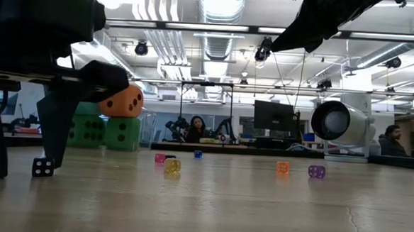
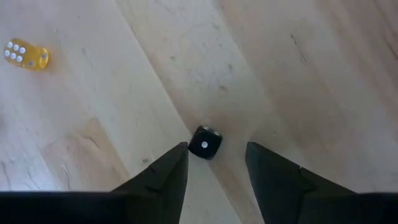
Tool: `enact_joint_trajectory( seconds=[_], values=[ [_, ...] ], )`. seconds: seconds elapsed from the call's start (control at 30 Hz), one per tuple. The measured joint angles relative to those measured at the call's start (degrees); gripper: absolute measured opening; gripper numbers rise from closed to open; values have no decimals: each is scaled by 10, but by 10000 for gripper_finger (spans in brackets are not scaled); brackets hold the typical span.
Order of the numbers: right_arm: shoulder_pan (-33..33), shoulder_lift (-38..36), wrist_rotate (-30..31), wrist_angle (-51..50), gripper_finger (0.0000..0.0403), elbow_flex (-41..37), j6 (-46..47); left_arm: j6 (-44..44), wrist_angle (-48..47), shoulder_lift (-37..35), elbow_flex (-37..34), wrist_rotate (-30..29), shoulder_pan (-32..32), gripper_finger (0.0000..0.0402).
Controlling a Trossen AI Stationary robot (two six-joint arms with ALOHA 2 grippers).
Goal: Pick & Place Dice
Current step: Put the bottom small black die into the transparent bin
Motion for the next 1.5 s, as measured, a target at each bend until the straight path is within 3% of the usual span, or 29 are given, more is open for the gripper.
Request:
enact_joint_trajectory(
  seconds=[0.77, 1.17, 1.5],
  values=[
    [0, 0, 0, 1, 27, 0, 0, 5, 27, 2, 0, -1, 0, 157],
    [0, 0, 0, 2, 27, 0, 0, 181, 25, 1, 0, 7, -1, 157],
    [0, 0, 0, 2, 27, 0, 0, 141, 27, 1, 0, 7, -1, 157]
  ],
)
